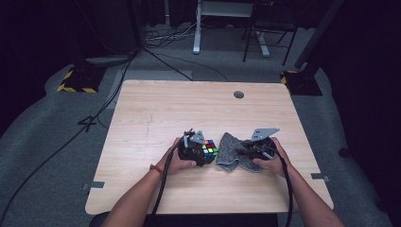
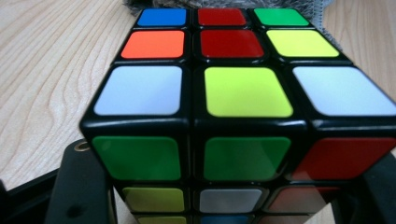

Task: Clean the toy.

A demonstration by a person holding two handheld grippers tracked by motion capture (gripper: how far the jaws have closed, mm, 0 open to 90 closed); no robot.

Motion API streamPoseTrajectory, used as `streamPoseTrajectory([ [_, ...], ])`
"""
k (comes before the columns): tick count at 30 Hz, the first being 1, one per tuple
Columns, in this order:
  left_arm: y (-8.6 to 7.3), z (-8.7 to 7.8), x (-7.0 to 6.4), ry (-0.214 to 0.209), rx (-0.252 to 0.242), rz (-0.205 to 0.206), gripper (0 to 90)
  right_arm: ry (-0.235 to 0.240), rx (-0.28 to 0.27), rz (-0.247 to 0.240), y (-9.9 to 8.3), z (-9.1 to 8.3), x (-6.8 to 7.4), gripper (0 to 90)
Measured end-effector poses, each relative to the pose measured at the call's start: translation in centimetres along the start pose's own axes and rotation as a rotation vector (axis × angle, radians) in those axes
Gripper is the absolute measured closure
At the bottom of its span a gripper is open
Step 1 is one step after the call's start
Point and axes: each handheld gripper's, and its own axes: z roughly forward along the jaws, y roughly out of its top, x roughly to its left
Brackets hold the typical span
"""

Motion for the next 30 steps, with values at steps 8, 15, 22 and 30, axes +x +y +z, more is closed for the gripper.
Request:
streamPoseTrajectory([
  [8,-0.1,-0.2,0.0,0.057,0.027,0.045,32.5,0.01,0.039,0.004,-0.2,0.6,0.0,63.1],
  [15,-0.3,-0.4,-0.1,0.077,0.043,0.048,27.7,0.021,0.063,0.007,-0.2,0.7,0.0,49.3],
  [22,-0.3,-0.6,0.0,0.085,0.058,0.038,25.6,0.017,0.065,-0.002,0.0,0.6,0.1,40.8],
  [30,-0.2,-1.4,-0.1,0.13,0.044,0.018,16.6,-0.01,0.044,0.014,0.4,-0.1,0.2,24.9],
])
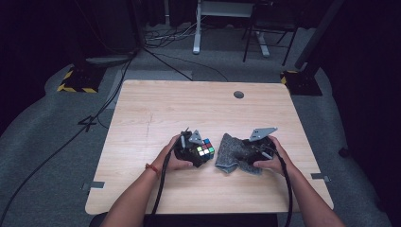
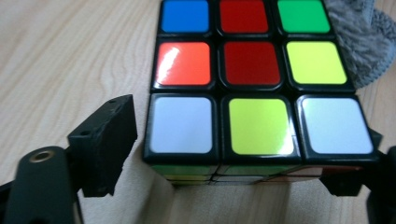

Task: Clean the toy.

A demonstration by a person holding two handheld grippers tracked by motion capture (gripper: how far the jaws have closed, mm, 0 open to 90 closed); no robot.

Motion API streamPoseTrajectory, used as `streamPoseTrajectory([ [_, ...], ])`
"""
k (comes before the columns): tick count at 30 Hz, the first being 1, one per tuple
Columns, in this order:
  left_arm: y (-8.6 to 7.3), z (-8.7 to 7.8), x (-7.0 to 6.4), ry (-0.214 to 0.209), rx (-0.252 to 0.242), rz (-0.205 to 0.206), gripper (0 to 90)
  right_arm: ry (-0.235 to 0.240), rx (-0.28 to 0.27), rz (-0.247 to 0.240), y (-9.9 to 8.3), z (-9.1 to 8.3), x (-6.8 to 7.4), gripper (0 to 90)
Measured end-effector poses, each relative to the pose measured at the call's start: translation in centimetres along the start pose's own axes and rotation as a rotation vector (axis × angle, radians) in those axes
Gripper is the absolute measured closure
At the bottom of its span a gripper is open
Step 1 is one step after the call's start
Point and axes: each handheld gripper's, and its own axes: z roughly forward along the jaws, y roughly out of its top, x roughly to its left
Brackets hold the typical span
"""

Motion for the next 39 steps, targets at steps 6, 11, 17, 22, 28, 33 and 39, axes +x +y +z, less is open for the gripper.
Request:
streamPoseTrajectory([
  [6,0.1,-1.3,-0.2,0.025,-0.012,0.02,15.8,-0.008,0.006,-0.032,0.6,-0.5,0.6,19.6],
  [11,-0.2,-2.9,-0.2,0.039,-0.018,0.018,16.6,-0.024,-0.006,-0.033,0.9,-0.9,1.1,18.5],
  [17,-0.5,-4.3,-0.2,0.068,-0.029,0.001,16.7,-0.054,-0.019,-0.049,1.7,-1.3,1.5,19.7],
  [22,-0.8,-4.8,-0.5,0.086,-0.007,0.017,16.9,-0.071,0.02,-0.055,1.5,-1.5,1.3,20.2],
  [28,-1.5,-5.4,-0.5,0.097,0.006,0.01,17.0,-0.104,0.001,-0.017,0.0,-2.8,0.7,20.8],
  [33,-2.1,-6.1,-0.6,0.106,0.012,0.007,17.0,-0.118,-0.002,-0.007,-1.0,-3.5,0.5,21.0],
  [39,-3.3,-6.9,-0.7,0.123,0.021,0.007,16.6,-0.127,-0.002,0.001,-2.0,-4.2,0.5,21.1],
])
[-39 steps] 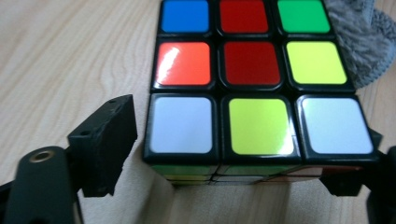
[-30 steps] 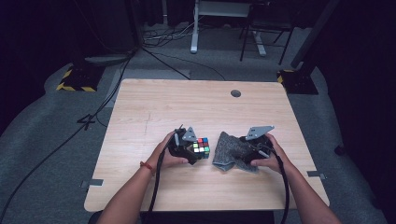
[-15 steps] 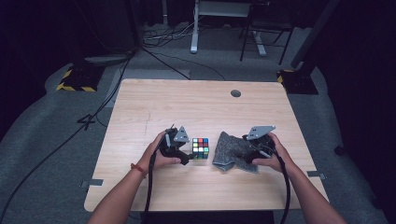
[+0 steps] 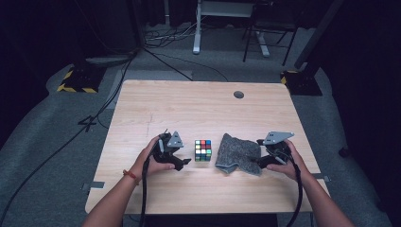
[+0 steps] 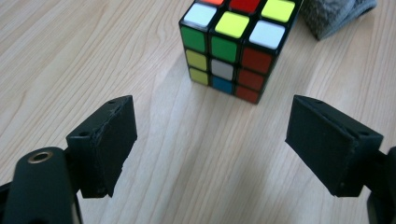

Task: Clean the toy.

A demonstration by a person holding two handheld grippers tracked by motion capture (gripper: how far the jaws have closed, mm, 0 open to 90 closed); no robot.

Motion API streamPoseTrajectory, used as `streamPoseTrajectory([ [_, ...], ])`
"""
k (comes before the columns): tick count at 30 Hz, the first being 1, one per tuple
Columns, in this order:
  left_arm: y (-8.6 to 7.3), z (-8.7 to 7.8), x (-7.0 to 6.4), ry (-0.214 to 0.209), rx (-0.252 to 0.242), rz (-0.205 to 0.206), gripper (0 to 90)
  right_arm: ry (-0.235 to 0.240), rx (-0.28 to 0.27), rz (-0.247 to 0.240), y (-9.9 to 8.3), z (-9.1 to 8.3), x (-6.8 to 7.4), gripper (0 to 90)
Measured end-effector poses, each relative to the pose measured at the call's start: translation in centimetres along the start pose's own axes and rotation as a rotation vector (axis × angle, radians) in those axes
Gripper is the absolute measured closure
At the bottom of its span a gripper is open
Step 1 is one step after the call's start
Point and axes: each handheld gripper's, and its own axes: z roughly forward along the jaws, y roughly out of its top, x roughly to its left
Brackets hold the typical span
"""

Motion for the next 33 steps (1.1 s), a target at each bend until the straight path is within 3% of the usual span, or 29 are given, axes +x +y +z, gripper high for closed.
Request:
streamPoseTrajectory([
  [8,-1.8,-0.9,0.0,0.009,0.036,-0.008,16.5,-0.021,0.013,0.001,-1.5,-1.1,0.1,21.0],
  [10,-2.3,-1.2,0.1,0.034,0.037,-0.006,16.4,-0.034,0.017,0.008,-2.0,-1.3,0.1,20.7],
  [15,-3.3,-1.6,0.2,0.052,0.068,-0.004,16.6,-0.049,0.024,0.035,-3.3,-1.8,-0.3,20.6],
  [23,-5.3,-2.6,0.5,0.055,0.074,-0.041,16.6,-0.063,0.008,0.076,-5.5,-2.9,-0.5,20.0],
  [25,-5.8,-2.7,0.7,0.054,0.078,-0.052,16.5,-0.095,0.009,0.076,-6.1,-3.1,-0.5,18.9],
  [27,-6.3,-2.9,0.7,0.054,0.092,-0.05,16.7,-0.095,0.014,0.093,-6.9,-3.3,-0.6,18.9],
  [31,-7.2,-3.2,1.0,0.049,0.109,-0.088,16.5,-0.119,0.017,0.114,-8.1,-3.6,-0.7,18.6],
  [33,-7.6,-3.6,1.0,0.05,0.098,-0.097,16.8,-0.13,0.022,0.13,-8.7,-3.7,-0.7,18.7],
])
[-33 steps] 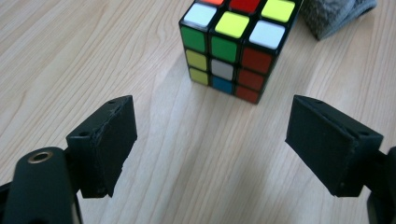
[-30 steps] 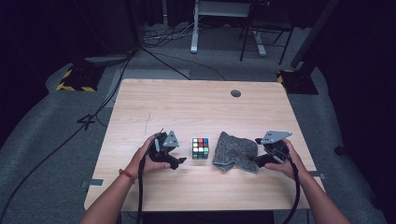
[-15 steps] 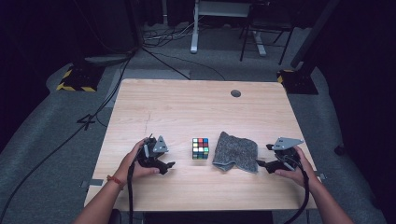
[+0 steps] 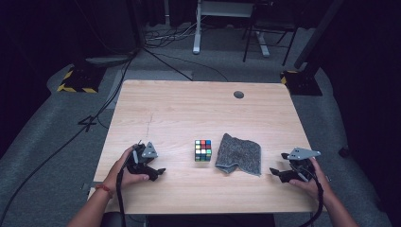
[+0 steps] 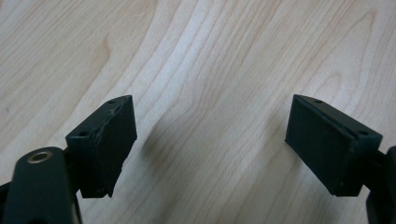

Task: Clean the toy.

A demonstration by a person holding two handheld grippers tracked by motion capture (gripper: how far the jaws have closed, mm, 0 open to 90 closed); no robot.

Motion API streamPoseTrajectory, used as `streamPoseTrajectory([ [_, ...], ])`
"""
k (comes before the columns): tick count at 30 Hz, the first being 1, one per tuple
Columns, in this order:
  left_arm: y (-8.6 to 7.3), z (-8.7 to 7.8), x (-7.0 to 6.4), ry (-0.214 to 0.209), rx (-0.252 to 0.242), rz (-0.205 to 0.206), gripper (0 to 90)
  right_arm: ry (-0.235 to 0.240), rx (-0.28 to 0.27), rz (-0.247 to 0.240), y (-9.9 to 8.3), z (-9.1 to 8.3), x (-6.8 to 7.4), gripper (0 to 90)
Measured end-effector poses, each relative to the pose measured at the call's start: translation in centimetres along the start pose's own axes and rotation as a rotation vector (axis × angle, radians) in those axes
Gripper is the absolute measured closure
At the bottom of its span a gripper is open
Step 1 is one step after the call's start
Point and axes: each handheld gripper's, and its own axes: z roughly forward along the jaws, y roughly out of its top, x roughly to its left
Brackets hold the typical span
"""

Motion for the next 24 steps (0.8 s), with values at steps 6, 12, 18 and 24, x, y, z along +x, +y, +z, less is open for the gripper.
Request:
streamPoseTrajectory([
  [6,-1.2,-0.3,0.0,-0.018,-0.023,-0.04,16.5,-0.006,-0.002,0.059,-1.8,-0.6,-0.5,18.4],
  [12,-2.5,-0.4,0.0,-0.015,-0.077,-0.113,15.8,-0.014,-0.037,0.143,-3.4,-1.4,-1.2,18.4],
  [18,-2.9,-0.5,-0.1,-0.002,-0.104,-0.116,15.7,-0.046,-0.04,0.17,-3.9,-1.8,-1.2,17.8],
  [24,-2.9,-0.5,-0.1,-0.004,-0.105,-0.127,15.4,-0.049,-0.041,0.173,-4.0,-1.8,-1.1,17.6],
])
